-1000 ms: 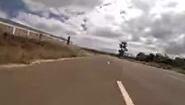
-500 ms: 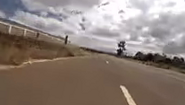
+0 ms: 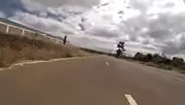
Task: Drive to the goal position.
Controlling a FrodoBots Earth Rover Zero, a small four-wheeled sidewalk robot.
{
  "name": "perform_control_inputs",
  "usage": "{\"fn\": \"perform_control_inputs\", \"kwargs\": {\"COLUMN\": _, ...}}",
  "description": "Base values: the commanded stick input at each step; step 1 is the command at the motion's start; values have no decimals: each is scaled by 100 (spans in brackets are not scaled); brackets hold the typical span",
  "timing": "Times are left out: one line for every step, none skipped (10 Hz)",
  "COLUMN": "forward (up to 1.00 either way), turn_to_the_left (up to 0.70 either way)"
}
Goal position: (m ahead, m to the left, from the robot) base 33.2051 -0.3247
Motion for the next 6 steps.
{"fn": "perform_control_inputs", "kwargs": {"forward": 85, "turn_to_the_left": -2}}
{"fn": "perform_control_inputs", "kwargs": {"forward": 85, "turn_to_the_left": -2}}
{"fn": "perform_control_inputs", "kwargs": {"forward": 85, "turn_to_the_left": -9}}
{"fn": "perform_control_inputs", "kwargs": {"forward": 85, "turn_to_the_left": -34}}
{"fn": "perform_control_inputs", "kwargs": {"forward": 85, "turn_to_the_left": -33}}
{"fn": "perform_control_inputs", "kwargs": {"forward": 85, "turn_to_the_left": -30}}
